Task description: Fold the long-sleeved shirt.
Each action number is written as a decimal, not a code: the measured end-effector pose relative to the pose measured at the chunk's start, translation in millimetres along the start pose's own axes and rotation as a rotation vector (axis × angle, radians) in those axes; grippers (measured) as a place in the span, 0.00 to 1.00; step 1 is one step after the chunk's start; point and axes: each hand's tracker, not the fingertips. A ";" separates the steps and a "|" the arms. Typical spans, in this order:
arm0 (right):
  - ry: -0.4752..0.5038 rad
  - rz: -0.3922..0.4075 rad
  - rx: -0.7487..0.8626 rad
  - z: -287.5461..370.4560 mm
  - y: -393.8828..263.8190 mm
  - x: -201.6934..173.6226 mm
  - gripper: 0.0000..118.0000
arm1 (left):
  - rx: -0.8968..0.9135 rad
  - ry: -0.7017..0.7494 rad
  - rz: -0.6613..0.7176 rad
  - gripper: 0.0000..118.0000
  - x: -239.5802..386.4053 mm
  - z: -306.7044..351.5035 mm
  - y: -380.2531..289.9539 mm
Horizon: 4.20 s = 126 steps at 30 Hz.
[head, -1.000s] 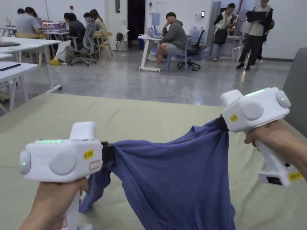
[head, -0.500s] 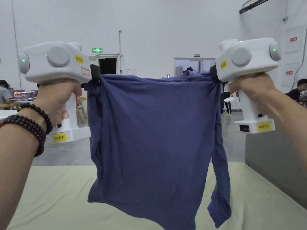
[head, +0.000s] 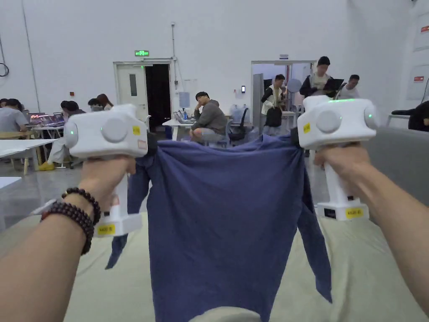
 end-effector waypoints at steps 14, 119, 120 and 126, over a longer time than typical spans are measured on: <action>0.063 -0.069 -0.236 -23.8 -200.2 -9.9 0.00 | -0.202 0.012 0.051 0.06 -16.3 1.2 -201.6; 0.020 -0.141 -0.528 167.3 -444.9 6.8 0.01 | -0.533 -0.131 -0.119 0.00 122.0 -144.6 -235.0; 0.009 -0.137 -0.507 164.8 -431.8 8.8 0.01 | -0.496 -0.125 -0.099 0.00 108.2 -127.1 -219.3; 0.018 -0.070 -0.282 135.6 -307.7 21.6 0.01 | -0.281 -0.054 -0.004 0.00 23.3 -29.4 -120.5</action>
